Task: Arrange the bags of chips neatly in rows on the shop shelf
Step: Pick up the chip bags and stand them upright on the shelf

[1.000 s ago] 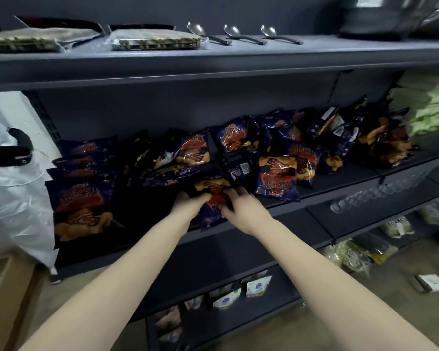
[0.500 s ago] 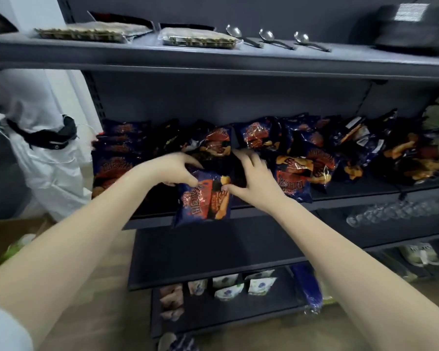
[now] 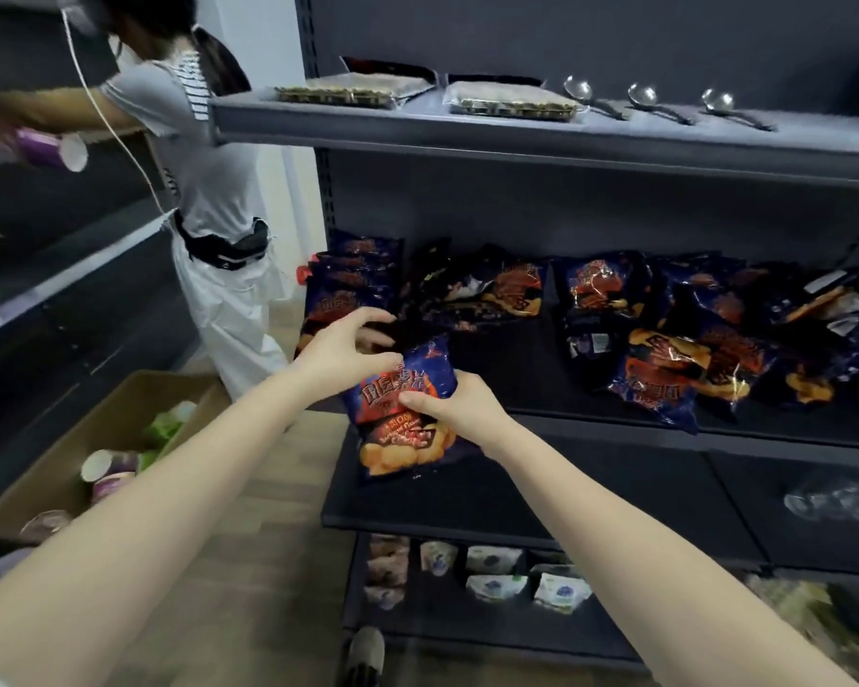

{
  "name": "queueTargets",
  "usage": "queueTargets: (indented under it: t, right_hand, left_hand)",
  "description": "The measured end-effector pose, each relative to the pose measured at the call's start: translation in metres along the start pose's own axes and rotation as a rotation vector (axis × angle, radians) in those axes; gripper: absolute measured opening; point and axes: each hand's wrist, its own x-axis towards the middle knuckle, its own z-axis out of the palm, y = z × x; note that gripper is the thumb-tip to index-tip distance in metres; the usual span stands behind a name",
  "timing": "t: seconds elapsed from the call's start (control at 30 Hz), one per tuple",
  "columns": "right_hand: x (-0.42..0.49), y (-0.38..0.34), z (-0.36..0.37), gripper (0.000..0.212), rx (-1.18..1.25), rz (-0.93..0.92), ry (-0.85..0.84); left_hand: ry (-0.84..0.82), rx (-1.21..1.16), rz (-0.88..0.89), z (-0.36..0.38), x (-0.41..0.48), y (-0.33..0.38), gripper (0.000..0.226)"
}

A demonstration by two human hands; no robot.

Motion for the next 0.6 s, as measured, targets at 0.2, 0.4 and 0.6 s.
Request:
queueTargets:
  t: [0.2,0.4,0.6]
  right_hand:
    - [0.015,-0.011,-0.007,0.049,0.252,0.002,0.302]
    - [0.035,-0.012,-0.006,0.050,0.264,0.027,0.280]
    - [0.069,-0.032,-0.027,0.045,0.165,0.014,0.502]
  left_hand:
    - [0.233,-0.381,-0.165,0.000,-0.009,-0.014,0.074]
    - [0.056,-0.632,-0.296,0.039,-0.005,-0.024,0.063]
    - [0.156,-0.486,-0.238,0.032,0.021,-0.042,0.078]
